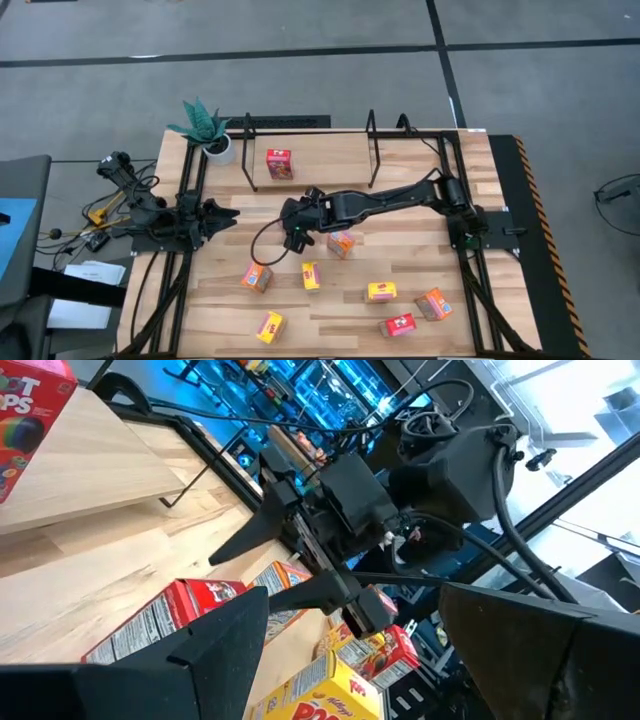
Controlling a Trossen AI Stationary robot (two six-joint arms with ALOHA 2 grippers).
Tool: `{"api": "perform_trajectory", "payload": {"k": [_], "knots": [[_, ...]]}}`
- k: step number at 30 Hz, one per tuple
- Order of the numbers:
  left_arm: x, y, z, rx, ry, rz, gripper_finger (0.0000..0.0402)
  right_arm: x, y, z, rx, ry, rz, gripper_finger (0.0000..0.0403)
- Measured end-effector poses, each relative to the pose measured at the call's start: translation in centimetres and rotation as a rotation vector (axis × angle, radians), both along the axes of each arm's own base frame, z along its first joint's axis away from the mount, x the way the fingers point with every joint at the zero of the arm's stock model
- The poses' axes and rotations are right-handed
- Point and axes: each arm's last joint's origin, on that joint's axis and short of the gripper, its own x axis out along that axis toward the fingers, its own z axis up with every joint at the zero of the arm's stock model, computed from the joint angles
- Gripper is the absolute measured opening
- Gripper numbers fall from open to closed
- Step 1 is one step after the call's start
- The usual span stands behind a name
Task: Stack cereal on shelf
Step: Put the top red cereal box on the shelf aligned with the other red cereal box
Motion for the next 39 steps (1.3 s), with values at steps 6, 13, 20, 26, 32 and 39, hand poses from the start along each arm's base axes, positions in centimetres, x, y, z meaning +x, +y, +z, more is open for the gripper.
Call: {"api": "perform_trajectory", "payload": {"k": [6, 13, 20, 26, 32, 39], "knots": [[0.0, 0.0, 0.0, 0.0, 0.0, 0.0, 0.0286, 0.1, -0.3, 0.0, 0.0, -0.006, -0.002, 0.026], [0.0, 0.0, 0.0, 0.0, 0.0, 0.0, 0.0286, 0.3, -0.1, 0.2, 0.013, -0.041, -0.002, 0.026], [0.0, 0.0, 0.0, 0.002, 0.001, 0.0, 0.0286, 0.6, -0.1, -0.7, 0.026, -0.023, -0.003, 0.026], [0.0, 0.0, -0.1, 0.005, 0.005, 0.0, 0.0286, 1.0, 0.2, -2.4, 0.039, 0.011, 0.008, 0.026], [0.0, 0.0, -0.1, 0.006, 0.006, 0.0, 0.0286, 1.0, 0.3, -2.7, 0.038, 0.03, 0.008, 0.026], [0.0, 0.0, -0.1, 0.002, 0.008, 0.018, 0.0286, 0.9, 0.3, -2.7, 0.036, 0.036, 0.007, 0.0235]]}}
